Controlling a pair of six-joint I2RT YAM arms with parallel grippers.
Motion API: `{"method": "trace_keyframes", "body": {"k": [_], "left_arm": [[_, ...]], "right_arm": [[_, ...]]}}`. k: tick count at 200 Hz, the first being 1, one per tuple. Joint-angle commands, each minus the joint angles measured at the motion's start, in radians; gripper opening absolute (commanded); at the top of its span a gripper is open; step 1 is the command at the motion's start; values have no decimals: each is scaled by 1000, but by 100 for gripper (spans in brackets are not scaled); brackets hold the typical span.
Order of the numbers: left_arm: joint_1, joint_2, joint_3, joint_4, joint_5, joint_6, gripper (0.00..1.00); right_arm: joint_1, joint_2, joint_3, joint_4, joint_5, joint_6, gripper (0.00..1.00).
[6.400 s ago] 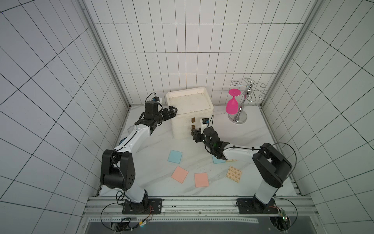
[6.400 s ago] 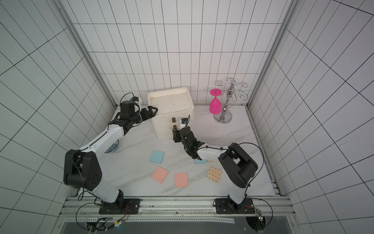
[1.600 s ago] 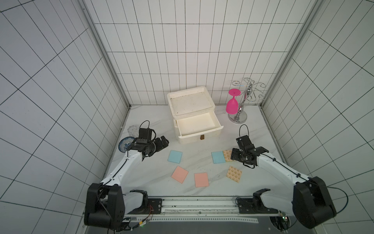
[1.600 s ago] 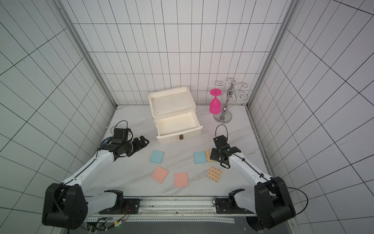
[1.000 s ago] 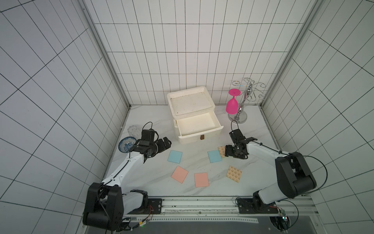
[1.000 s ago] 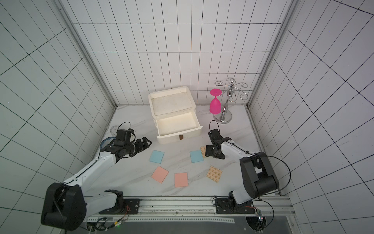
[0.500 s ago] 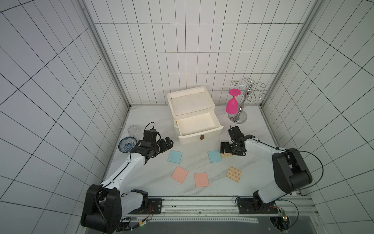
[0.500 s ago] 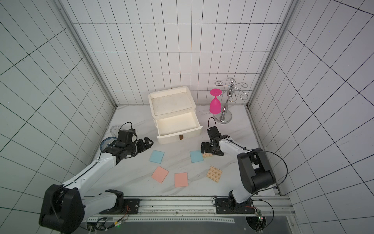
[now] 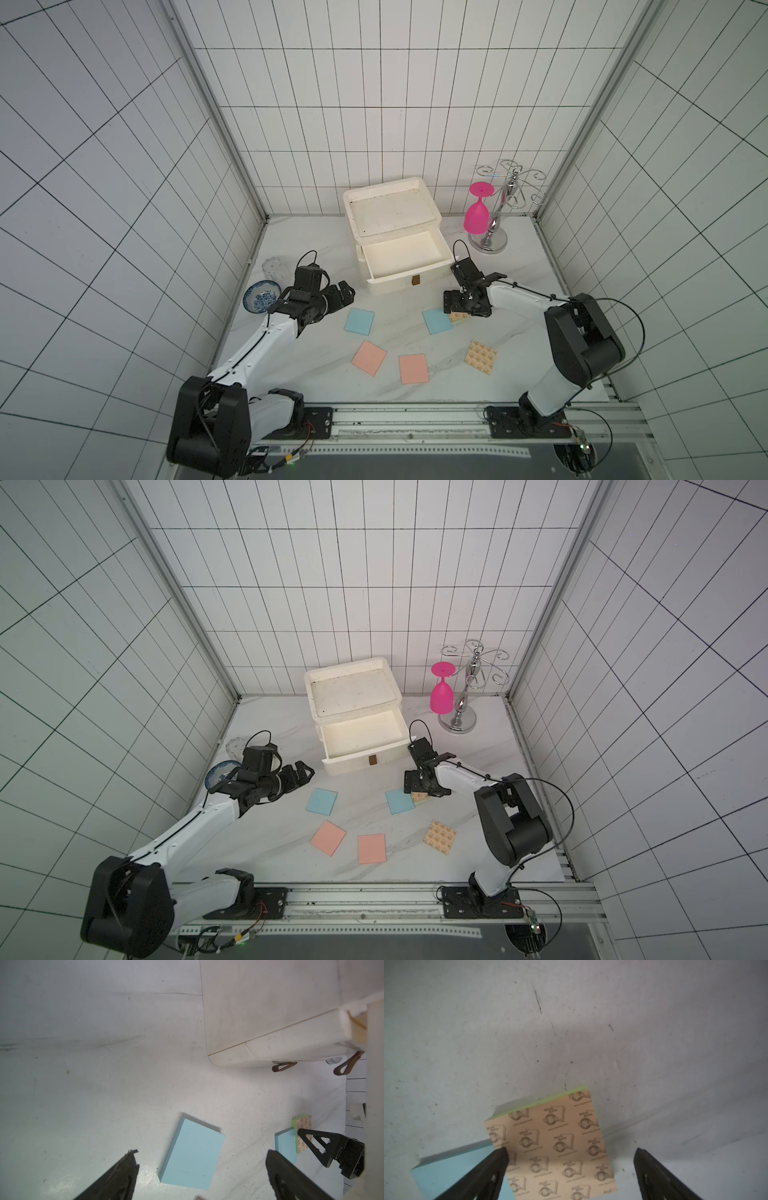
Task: Please put the sticky notes in the drawer by color
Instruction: Pick up the sticky notes from the center of the board.
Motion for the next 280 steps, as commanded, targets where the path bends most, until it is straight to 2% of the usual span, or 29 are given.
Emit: {"method": "trace_keyframes", "body": {"k": [1,69,89,114,160,184,202,230,280], "left_arm": [[-1,-1,4,16,-11,16,99],[-1,-27,11,6,-1,15,99],[-1,-39,12,0,2,12,99],[-1,-51,9,2,5,6,99],[-1,-73,17,-21,4,10,98],[1,-93,17,-38,-17,18,99],[2,-95,9,-34,-24,11,99],[1,-85,12,-31,-2,6,99],[6,-118,24,-60,-26,22,99]], "right_arm": [[9,0,-23,-56,64,59,99],[-93,-176,-144,-40,13,147,99],[-100,-218,-147,-35,-8,128,99],[-55,-255,-123,-3,-55,60,99],[-95,-184,-98,9,-70,-81,98],[-159,-162,-79,-12,-189,-172,99],[-166,-133,-28,-50,-264,-261,99],[-166,-81,45,-110,-262,-311,99],[-172,-8,59,-113,-237,-384,99]]}}
